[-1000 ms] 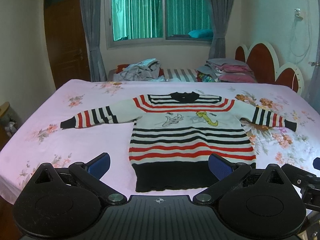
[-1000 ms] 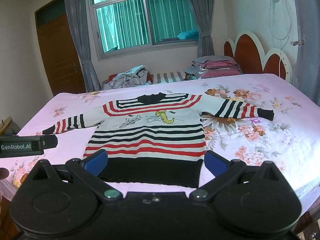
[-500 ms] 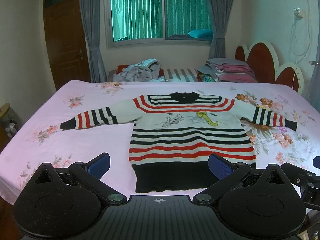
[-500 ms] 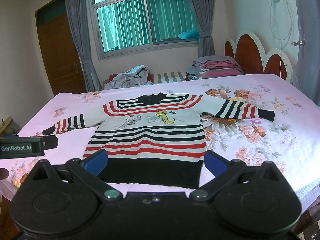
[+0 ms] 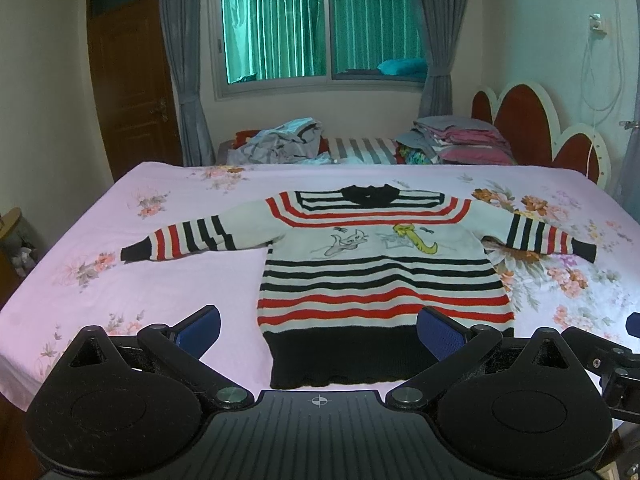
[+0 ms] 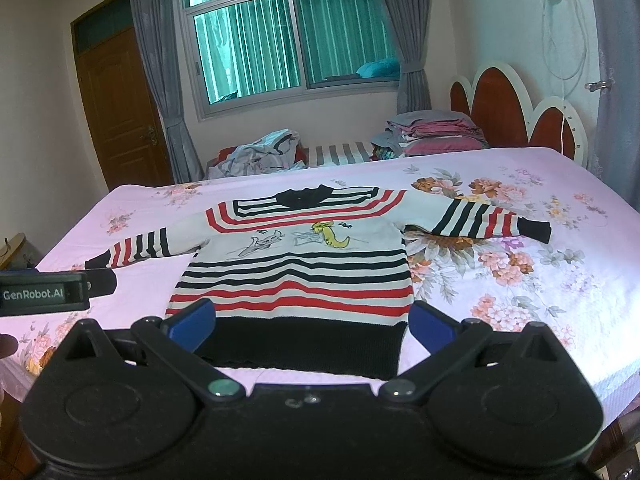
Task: Fold small clothes
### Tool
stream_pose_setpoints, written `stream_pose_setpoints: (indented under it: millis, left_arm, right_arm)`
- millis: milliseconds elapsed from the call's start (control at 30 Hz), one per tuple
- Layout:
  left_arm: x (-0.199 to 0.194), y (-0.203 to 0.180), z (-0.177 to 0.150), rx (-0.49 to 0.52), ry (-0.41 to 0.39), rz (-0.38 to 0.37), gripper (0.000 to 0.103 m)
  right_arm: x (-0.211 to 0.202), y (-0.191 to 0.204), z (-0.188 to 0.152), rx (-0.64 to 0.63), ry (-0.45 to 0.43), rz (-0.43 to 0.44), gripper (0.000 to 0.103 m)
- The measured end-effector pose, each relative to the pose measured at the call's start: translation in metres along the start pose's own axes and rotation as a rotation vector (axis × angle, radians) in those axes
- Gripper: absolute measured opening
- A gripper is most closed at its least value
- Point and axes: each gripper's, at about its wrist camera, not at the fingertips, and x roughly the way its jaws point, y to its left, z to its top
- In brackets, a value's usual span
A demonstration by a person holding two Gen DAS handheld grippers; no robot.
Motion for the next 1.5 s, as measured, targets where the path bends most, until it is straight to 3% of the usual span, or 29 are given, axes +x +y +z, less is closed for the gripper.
stream_pose_setpoints:
  millis: [967,1500]
  left_arm:
    - [0.029,-0.014,0.007,0.013,0.034,0.021,0.103]
    - [0.09,-0.015,0.025,0.042,0.077,0.014,0.103]
  right_arm:
    - [0.024,-0.019,0.003,0.03,0.024,-0.014,0.103]
    - [0.071,-0.024,0.017,0.069,0.051,-0.071,0.103]
